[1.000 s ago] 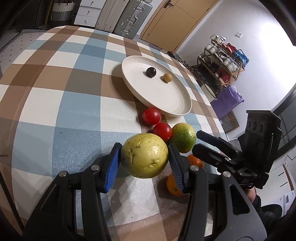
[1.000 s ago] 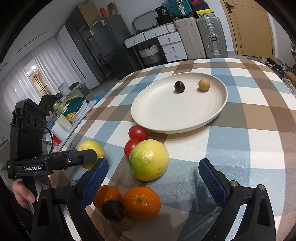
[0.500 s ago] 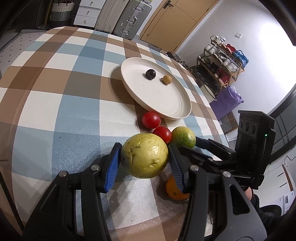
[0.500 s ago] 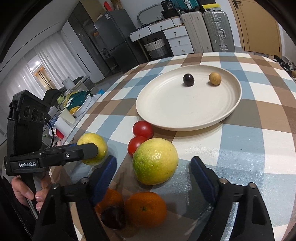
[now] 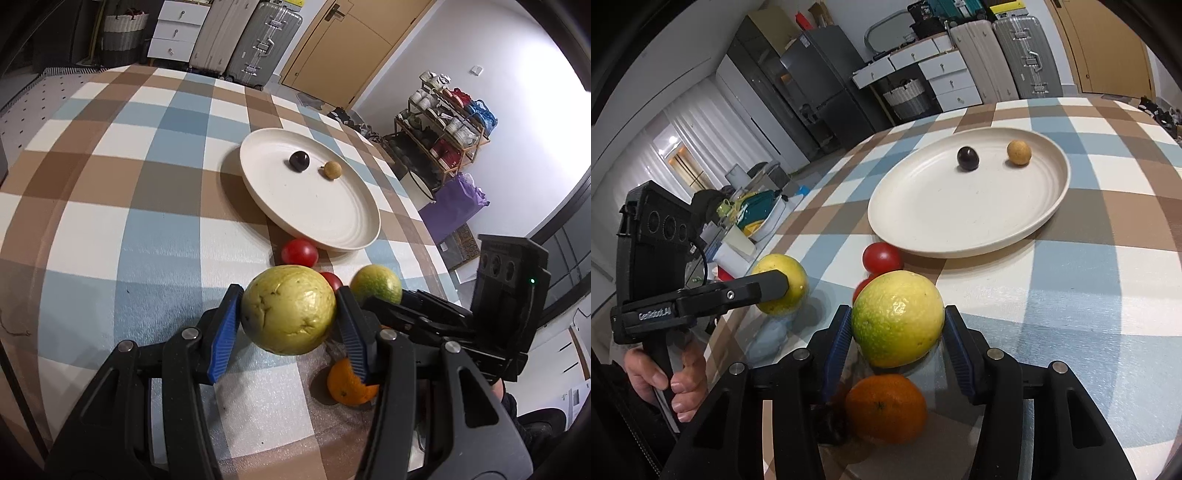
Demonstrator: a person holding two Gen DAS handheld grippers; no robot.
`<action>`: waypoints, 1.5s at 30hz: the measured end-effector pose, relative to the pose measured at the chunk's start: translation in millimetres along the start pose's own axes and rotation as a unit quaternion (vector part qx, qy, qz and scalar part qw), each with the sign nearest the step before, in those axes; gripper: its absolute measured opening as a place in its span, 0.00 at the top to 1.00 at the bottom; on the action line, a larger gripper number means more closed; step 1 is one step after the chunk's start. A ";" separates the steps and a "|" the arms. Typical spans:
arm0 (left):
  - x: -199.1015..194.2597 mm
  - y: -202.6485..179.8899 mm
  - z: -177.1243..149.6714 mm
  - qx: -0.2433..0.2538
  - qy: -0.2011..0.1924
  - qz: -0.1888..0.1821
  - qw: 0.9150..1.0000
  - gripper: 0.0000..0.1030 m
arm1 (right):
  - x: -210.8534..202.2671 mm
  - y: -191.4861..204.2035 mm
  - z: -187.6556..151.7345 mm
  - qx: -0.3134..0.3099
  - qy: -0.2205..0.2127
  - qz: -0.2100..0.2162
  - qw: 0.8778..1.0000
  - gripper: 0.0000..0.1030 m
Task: Organize fruits
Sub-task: 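Carry pomelo and green citrus over the plate and release them onto it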
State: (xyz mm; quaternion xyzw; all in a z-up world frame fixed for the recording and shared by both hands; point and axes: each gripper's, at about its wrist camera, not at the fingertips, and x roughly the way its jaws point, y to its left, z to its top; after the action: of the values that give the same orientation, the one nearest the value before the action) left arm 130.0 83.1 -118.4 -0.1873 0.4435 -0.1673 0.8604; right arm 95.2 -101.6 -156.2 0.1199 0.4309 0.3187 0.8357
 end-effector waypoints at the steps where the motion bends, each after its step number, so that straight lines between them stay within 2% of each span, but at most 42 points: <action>1: -0.9 -1.4 1.0 0.002 -0.001 0.001 1.000 0.53 | -2.8 0.0 -0.2 0.000 -0.003 0.000 1.000 0.51; 9: -3.9 -14.5 10.5 0.019 0.001 0.000 1.000 0.53 | -25.6 1.7 7.4 -0.001 -0.033 0.004 0.999 0.51; 17: -6.6 -18.9 14.4 0.022 -0.002 -0.001 1.000 0.53 | -24.8 -4.9 5.3 0.015 -0.029 0.016 0.999 0.51; 24: -5.7 -22.8 27.8 0.031 -0.005 0.002 0.999 0.53 | -40.0 -0.1 16.3 0.007 -0.057 0.025 0.998 0.51; 34: 1.7 -39.8 72.4 0.071 -0.010 0.020 0.997 0.53 | -55.8 5.1 58.6 -0.017 -0.078 0.018 0.997 0.51; 45: 23.9 -48.2 132.2 0.083 -0.010 0.038 0.996 0.53 | -61.1 -9.4 116.8 -0.019 -0.093 0.002 0.995 0.51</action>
State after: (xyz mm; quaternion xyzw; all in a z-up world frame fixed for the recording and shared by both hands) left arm 246.5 53.1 -41.5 -0.0999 0.4263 -0.1687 0.8831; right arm 166.3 -139.0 -51.2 0.1336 0.3448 0.3157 0.8738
